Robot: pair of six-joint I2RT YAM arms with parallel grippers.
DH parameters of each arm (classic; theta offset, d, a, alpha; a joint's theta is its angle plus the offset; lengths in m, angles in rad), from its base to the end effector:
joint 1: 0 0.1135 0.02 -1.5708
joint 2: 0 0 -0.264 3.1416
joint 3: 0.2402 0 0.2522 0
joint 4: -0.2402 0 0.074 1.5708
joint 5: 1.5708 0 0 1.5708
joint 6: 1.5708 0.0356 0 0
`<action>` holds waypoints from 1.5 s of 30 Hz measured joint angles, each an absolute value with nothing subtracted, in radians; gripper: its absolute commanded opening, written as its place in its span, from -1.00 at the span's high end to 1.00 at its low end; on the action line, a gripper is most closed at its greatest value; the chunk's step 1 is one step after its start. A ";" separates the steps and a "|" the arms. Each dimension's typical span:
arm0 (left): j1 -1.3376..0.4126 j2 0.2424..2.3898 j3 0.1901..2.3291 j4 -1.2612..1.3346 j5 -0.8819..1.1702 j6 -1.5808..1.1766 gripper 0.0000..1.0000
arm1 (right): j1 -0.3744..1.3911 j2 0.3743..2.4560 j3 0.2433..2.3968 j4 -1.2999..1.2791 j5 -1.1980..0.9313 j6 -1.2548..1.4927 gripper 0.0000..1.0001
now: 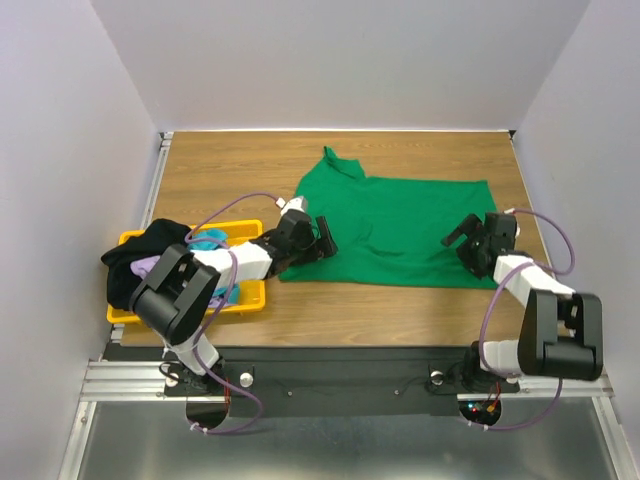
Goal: Fold and stack the t-shirts
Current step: Fold the tshirt
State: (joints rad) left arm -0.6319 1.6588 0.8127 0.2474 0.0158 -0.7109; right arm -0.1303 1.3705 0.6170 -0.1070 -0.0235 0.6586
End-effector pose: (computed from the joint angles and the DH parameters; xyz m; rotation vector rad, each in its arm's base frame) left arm 0.2749 -0.2019 0.1711 -0.0804 2.2764 -0.7627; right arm 0.2565 -0.0328 0.1653 0.9312 2.2648 0.2649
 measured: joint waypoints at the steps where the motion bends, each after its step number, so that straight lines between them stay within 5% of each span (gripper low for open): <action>1: -0.646 1.637 0.795 0.236 0.009 -0.725 -0.97 | -0.130 1.336 0.588 -0.110 -0.021 0.673 -1.00; 13: -0.744 1.485 0.770 -0.049 -0.149 -0.810 -0.97 | -0.130 1.143 0.523 -0.284 -0.017 0.721 -1.00; 33: -0.515 2.320 2.079 -0.319 -0.326 -0.600 -0.87 | -0.130 1.742 1.173 -0.328 0.238 0.593 -1.00; 45: -0.490 2.516 2.240 -0.351 -0.334 -0.548 -0.72 | -0.130 1.858 1.260 -0.321 0.205 0.538 -1.00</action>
